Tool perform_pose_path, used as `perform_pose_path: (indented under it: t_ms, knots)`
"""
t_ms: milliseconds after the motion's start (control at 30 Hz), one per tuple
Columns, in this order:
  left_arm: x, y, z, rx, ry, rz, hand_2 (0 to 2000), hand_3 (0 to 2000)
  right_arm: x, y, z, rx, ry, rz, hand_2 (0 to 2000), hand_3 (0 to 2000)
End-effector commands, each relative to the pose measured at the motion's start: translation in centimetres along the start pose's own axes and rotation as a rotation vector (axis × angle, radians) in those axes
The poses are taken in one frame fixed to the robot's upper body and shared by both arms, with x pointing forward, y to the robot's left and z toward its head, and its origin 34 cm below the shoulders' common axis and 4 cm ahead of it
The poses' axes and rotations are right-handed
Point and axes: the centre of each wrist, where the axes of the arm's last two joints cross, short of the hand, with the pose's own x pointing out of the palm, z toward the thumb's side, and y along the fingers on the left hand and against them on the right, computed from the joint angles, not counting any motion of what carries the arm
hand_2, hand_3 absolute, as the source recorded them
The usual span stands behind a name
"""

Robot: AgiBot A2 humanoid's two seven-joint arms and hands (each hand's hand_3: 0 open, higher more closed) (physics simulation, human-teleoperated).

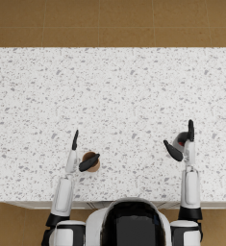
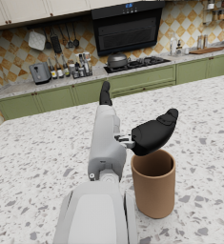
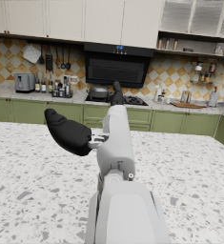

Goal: Pick up two cups and pour the berry on the right into the cup on the left

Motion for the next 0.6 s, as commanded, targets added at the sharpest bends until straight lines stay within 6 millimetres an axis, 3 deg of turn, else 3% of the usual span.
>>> perform_pose_path:
  t_ms: [33,333,600]
  knots:
    - [-0.2,-1.2,-1.1,-0.056,0.012,-0.001,0,0,-2.5,0.4,-0.3,0.014,0.023,-0.098,0,0]
    - [0.2,-4.3,-2.8,-0.167,0.023,-0.023,0,0,-3.2,2.4,-3.8,0.161,0.019,-0.148,0,0]
    - [1.0,-5.3,-5.2,-0.264,0.0,-0.041,0,0,-3.9,2.5,-6.2,0.247,0.004,-0.182,0,0]
